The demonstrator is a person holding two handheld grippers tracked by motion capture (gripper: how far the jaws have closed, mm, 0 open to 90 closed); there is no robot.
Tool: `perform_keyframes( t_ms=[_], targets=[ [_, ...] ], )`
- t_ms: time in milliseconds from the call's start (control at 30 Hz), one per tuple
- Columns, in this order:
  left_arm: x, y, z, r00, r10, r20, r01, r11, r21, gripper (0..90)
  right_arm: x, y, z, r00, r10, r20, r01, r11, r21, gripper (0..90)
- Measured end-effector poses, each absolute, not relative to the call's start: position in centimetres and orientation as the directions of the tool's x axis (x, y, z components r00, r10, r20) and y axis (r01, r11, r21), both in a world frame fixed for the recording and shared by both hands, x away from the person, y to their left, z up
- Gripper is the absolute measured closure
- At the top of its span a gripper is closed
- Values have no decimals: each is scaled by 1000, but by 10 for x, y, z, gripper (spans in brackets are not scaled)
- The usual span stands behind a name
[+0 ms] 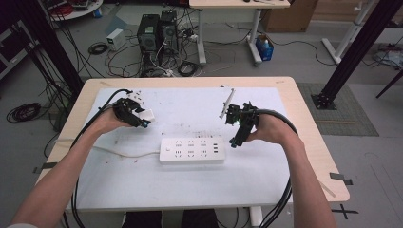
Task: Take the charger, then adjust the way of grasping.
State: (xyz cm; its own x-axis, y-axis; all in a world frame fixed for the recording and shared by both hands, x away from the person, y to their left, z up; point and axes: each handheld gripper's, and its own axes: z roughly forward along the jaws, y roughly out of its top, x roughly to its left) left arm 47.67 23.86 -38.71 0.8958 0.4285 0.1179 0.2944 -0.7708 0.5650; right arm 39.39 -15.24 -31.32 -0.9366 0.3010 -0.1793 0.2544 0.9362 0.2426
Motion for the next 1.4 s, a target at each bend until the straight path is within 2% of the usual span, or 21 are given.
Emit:
perform_keyframes(
  t_ms=[400,500,633,700,733,833,1100,1133,1400],
  targets=[
    [451,238,-359,891,424,161,254,-762,596,425,392,-150,-306,-929,317,-192,261,927,268,136],
    [443,235,-353,890,422,173,234,-749,620,425,391,-150,-301,-927,334,-172,273,913,302,136],
    [418,219,-340,894,381,234,148,-747,648,425,390,-151,-295,-918,361,-165,289,893,346,136],
    [418,219,-340,894,381,234,148,-747,648,425,388,-151,-291,-909,385,-160,306,877,371,136],
    [409,211,-334,895,364,259,110,-741,662,425,388,-151,-291,-909,385,-160,306,877,371,136],
    [394,198,-326,888,338,313,47,-743,667,425,388,-152,-283,-900,418,-124,330,839,433,136],
    [378,177,-322,878,315,361,-24,-723,690,425,388,-151,-271,-891,450,-65,354,775,523,136],
    [372,171,-322,872,308,381,-52,-715,697,425,389,-150,-265,-886,464,-23,372,738,562,136],
    [359,154,-328,840,301,452,-118,-711,693,425,391,-143,-266,-880,475,-28,379,736,562,136]
  ],
)
